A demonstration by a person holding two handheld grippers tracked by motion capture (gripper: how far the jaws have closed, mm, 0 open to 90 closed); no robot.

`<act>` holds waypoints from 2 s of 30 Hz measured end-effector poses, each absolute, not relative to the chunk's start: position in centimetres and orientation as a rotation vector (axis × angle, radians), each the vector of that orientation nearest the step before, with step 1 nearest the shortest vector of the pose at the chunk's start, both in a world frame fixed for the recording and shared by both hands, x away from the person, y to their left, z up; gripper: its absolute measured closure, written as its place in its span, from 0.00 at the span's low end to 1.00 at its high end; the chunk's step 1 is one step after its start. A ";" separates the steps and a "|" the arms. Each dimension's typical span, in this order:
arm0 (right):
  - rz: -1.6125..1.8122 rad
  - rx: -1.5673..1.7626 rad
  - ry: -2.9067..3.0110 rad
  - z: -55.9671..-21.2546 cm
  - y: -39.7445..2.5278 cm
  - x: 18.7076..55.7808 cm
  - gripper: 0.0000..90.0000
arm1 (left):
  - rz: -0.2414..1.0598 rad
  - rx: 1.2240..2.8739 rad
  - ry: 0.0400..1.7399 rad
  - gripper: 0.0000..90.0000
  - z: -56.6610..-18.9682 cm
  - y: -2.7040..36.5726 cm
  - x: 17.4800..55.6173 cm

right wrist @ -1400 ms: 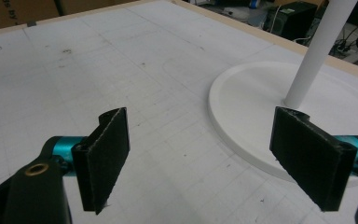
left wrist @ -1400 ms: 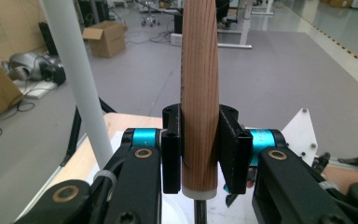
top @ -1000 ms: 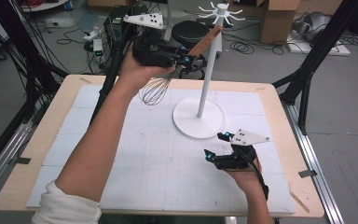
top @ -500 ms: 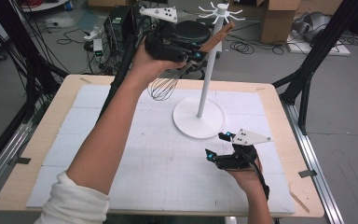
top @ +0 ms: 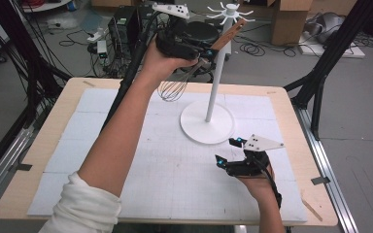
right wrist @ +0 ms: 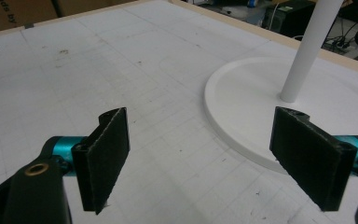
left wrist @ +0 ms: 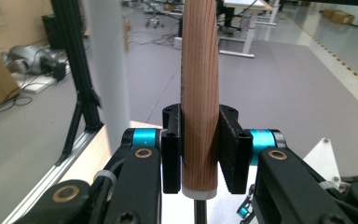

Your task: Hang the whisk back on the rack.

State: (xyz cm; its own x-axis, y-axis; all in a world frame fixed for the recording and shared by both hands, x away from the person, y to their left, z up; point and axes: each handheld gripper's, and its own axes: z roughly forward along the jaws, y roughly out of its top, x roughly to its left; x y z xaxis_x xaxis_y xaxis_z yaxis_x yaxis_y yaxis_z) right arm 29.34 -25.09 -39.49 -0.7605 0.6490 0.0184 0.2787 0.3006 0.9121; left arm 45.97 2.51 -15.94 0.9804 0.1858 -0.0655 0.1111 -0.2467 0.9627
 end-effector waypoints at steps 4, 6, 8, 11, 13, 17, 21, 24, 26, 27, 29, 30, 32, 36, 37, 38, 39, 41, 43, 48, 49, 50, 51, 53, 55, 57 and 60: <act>1.446 0.832 2.223 -39.5 -25.0 29.3 0.21 | 0.073 1.830 0.232 0.81 -16.3 2.8 46.1; 1.447 0.832 2.222 -39.5 -25.0 29.3 0.21 | 0.061 1.820 0.240 0.81 -16.7 2.9 46.3; 1.447 0.831 2.225 -39.5 -24.9 29.3 0.21 | 0.057 1.822 0.240 0.81 -16.8 2.9 46.3; 1.445 0.830 2.227 -39.5 -24.9 29.3 0.21 | 0.069 1.847 0.241 0.81 -16.9 2.7 46.3; 1.443 0.830 2.227 -39.5 -24.9 29.3 0.21 | 0.076 1.860 0.241 0.81 -17.0 2.6 46.2; 1.442 0.826 2.231 -39.5 -24.8 29.3 0.21 | 0.071 1.870 0.244 0.80 -17.1 2.4 46.2; 1.444 0.830 2.226 -39.5 -24.9 29.3 0.21 | 0.083 1.900 0.254 0.79 -17.3 2.3 46.2; 1.445 0.829 2.230 -39.5 -24.9 29.3 0.21 | 0.096 1.940 0.273 0.77 -17.6 2.2 46.2; 1.441 0.823 2.232 -39.5 -24.9 29.3 0.21 | 0.091 1.938 0.272 0.77 -17.6 2.3 46.1; 1.440 0.824 2.233 -39.5 -24.8 29.3 0.21 | 0.095 1.940 0.272 0.75 -17.6 2.3 46.1; 1.442 0.826 2.234 -39.6 -24.8 29.3 0.21 | 0.094 1.941 0.272 0.73 -17.6 2.4 46.0; 1.441 0.828 2.233 -39.6 -24.8 29.3 0.21 | 0.097 1.942 0.272 0.73 -17.6 2.5 46.0; 1.441 0.826 2.232 -39.5 -24.8 29.3 0.21 | 0.106 1.933 0.271 0.71 -17.6 2.9 45.8; 1.438 0.822 2.235 -39.6 -24.6 29.3 0.21 | 0.104 1.936 0.296 0.69 -18.2 4.0 45.6; 1.437 0.817 2.236 -39.6 -24.6 29.3 0.21 | 0.107 1.949 0.306 0.68 -18.4 4.3 45.5; 1.440 0.815 2.239 -39.6 -24.4 29.3 0.21 | 0.113 1.947 0.308 0.67 -18.5 4.7 45.4; 1.432 0.805 2.242 -39.6 -24.4 29.3 0.21 | 0.106 1.937 0.312 0.66 -18.7 5.0 45.3; 1.431 0.808 2.244 -39.6 -24.3 29.3 0.21 | 0.103 1.926 0.318 0.64 -19.0 5.7 45.0; 1.430 0.811 2.248 -39.6 -24.2 29.3 0.21 | 0.101 1.935 0.315 0.63 -19.2 6.2 44.8; 1.425 0.807 2.247 -39.5 -24.2 29.2 0.21 | 0.102 1.917 0.298 0.59 -19.8 7.3 43.7; 1.426 0.806 2.247 -39.5 -24.2 29.2 0.21 | 0.106 1.922 0.291 0.58 -20.0 7.6 43.4; 1.427 0.805 2.249 -39.5 -24.2 29.2 0.21 | 0.110 1.919 0.283 0.58 -20.1 7.8 43.2; 1.428 0.803 2.246 -39.5 -24.2 29.2 0.21 | 0.109 1.913 0.276 0.57 -20.3 8.0 42.9; 1.429 0.803 2.249 -39.4 -24.1 29.2 0.21 | 0.110 1.897 0.274 0.56 -20.6 8.5 42.4; 1.427 0.799 2.247 -39.4 -24.1 29.2 0.21 | 0.118 1.892 0.278 0.53 -20.9 9.0 41.9; 1.426 0.799 2.252 -39.4 -24.0 29.2 0.21 | 0.108 1.886 0.280 0.48 -21.2 9.5 41.5; 1.427 0.797 2.253 -39.4 -24.0 29.2 0.21 | 0.109 1.875 0.276 0.44 -21.6 10.4 40.8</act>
State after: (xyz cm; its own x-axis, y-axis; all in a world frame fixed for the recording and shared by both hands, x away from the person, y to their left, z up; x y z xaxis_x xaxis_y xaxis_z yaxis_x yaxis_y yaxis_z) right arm 29.17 -23.95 -39.44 -0.7780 0.6282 0.0008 0.2692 0.3322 0.9040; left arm 40.76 10.38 -21.59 0.9676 0.2446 -0.0626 0.1355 -0.2940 0.9462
